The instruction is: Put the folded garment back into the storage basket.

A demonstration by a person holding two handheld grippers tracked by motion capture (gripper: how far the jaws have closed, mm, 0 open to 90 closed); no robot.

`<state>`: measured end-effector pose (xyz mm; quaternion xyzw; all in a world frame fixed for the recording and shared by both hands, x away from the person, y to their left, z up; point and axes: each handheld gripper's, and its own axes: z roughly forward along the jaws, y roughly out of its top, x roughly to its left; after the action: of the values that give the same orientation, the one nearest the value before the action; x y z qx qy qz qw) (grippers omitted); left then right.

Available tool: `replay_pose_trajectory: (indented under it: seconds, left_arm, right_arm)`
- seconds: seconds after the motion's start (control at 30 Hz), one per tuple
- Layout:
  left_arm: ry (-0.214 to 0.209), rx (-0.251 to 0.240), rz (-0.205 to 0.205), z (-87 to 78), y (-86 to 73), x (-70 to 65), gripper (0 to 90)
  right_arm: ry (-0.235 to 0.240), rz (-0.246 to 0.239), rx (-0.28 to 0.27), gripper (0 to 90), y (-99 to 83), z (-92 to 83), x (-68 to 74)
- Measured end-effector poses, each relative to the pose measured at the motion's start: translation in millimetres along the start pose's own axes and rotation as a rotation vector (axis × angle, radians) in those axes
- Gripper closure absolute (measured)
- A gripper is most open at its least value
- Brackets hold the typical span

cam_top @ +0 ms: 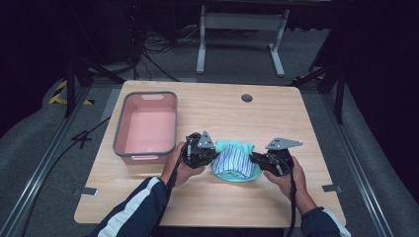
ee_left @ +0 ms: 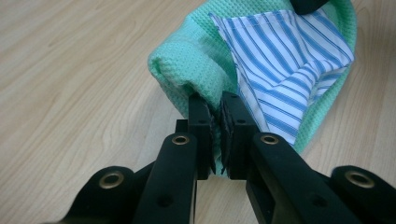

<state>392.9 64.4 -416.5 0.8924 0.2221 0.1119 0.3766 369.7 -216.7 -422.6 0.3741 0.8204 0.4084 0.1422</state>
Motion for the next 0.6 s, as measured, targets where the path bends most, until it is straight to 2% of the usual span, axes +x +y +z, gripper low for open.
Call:
replay_pose_trajectory:
  seconds: [0.2,0.33,0.6]
  left_arm:
    - [0.02,-0.023,-0.002,-11.1,2.7,4.3,83.9]
    - [0.034,-0.03,0.015,-23.1,5.6,6.9,83.9]
    - [0.057,-0.051,0.012,-43.9,9.7,15.4,83.9]
  right_arm:
    - [-0.002,0.002,-0.017,83.2,12.2,-2.5,1.1]
    - [-0.003,-0.013,-0.026,83.2,21.5,-3.8,3.9]
    - [-0.004,-0.044,-0.046,83.1,43.6,-6.3,11.8]
